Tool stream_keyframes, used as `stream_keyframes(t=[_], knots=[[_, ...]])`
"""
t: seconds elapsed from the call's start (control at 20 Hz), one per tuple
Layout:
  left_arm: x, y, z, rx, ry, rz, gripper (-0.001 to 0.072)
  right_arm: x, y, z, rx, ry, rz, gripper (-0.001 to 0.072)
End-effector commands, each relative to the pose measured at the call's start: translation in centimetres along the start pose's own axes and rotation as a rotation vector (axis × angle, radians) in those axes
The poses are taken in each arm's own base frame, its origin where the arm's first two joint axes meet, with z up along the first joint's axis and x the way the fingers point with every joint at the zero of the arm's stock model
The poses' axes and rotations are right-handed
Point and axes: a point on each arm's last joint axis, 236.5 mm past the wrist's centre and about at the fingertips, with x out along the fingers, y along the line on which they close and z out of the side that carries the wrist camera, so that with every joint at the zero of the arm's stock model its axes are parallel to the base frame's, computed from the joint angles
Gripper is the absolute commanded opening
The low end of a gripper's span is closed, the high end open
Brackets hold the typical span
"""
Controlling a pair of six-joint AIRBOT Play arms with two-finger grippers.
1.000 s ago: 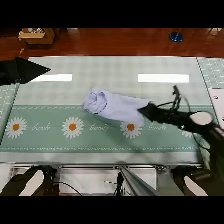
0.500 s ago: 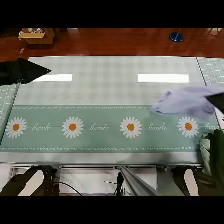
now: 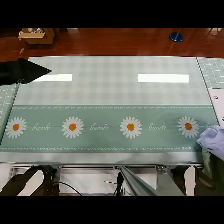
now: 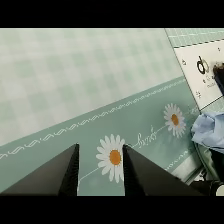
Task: Fold the shirts.
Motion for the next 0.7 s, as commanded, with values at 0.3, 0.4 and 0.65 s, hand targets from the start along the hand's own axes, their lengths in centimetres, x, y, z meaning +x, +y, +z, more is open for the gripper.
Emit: stream_keyframes(t=[0.3,0.4,0.65], knots=[[1.7,2.5,-0.4,-0.070,0.051,-0.010,0.0350,4.3,-3.6,-3.9,-0.125,0.197,-0.296,0.0260],[2.1,3.2,-0.4,-0.084,0.056,-0.009,0.0350,5.5,-3.6,-4.2,-0.184,0.213,-0.331,0.0493],[2.6,4.1,-0.1,-0.091,0.051,-0.003,0.0509,8.5,3.6,1.9,-0.195,-0.068,-0.080,0.0491]])
